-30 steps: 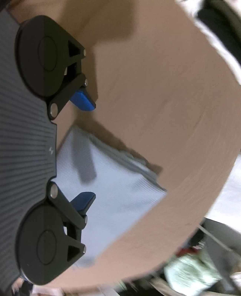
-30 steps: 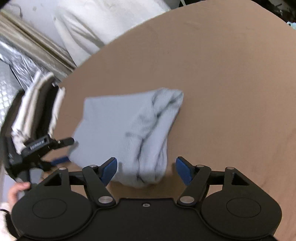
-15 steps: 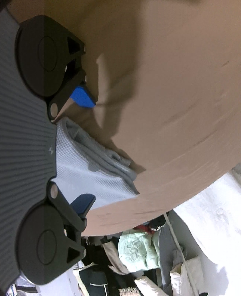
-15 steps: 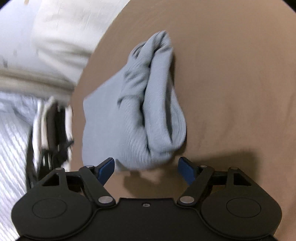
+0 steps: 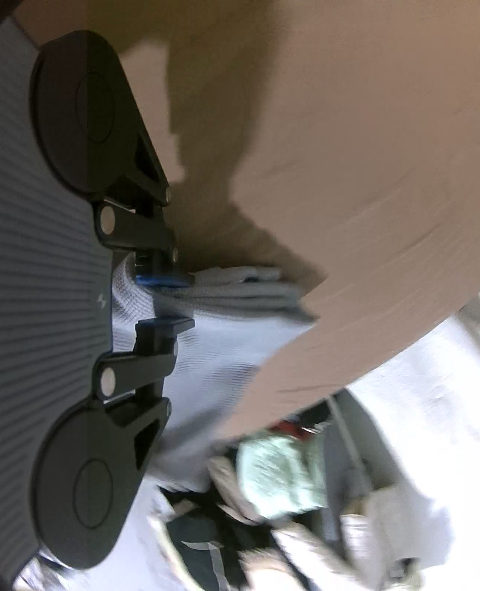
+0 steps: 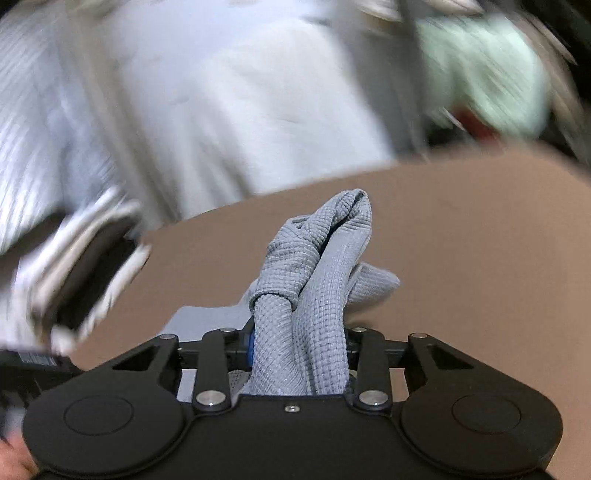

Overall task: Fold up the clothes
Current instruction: 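Grasp the folded grey shirt with the right gripper while the left gripper grasps it, then lift the folded shirt with both grippers and carry it to the clothes stack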

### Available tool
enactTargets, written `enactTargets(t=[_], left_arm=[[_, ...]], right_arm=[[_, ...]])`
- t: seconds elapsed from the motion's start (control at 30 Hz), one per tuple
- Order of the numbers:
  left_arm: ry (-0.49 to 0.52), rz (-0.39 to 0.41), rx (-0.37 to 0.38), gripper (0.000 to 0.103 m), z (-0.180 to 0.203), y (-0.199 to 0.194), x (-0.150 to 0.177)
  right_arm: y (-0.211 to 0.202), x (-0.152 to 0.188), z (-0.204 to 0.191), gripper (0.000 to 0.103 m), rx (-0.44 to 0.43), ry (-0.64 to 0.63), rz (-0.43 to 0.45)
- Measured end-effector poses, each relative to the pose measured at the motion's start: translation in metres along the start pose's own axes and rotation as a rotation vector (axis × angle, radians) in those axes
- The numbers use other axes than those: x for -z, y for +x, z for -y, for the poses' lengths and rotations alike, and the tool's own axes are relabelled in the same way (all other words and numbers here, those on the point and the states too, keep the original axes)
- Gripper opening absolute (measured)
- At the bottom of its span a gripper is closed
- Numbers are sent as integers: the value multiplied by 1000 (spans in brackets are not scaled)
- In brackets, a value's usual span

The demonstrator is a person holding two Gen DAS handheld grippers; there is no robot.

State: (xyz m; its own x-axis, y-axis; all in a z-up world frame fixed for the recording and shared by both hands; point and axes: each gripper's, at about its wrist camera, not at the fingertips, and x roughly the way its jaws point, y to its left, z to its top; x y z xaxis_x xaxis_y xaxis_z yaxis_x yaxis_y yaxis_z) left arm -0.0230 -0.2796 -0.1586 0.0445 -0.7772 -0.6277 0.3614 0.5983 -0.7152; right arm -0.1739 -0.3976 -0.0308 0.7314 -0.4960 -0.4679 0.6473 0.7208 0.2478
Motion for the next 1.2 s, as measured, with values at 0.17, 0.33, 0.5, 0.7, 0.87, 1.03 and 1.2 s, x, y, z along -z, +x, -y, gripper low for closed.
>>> enactTargets(t=[0.17, 0.33, 0.5, 0.7, 0.87, 1.03, 1.2], left_arm=[[152, -40, -201, 34, 22, 22, 10], [114, 48, -220, 65, 16, 16, -6], [99, 44, -163, 82, 8, 30, -29], [431, -10, -220, 102, 39, 63, -12], [379, -32, -42, 25, 32, 57, -18], [177, -32, 38, 18, 13, 67, -27], [61, -173, 26, 20, 19, 72, -6]], right_arm=[[20, 2, 28, 66, 185, -53, -87], [4, 16, 83, 81, 216, 229, -109], [-32, 39, 122, 81, 79, 524, -150], [-28, 88, 94, 85, -117, 623, -230], [11, 74, 53, 94, -125, 500, -172], [44, 57, 68, 51, -32, 654, -100], [26, 15, 51, 39, -4, 353, -3]])
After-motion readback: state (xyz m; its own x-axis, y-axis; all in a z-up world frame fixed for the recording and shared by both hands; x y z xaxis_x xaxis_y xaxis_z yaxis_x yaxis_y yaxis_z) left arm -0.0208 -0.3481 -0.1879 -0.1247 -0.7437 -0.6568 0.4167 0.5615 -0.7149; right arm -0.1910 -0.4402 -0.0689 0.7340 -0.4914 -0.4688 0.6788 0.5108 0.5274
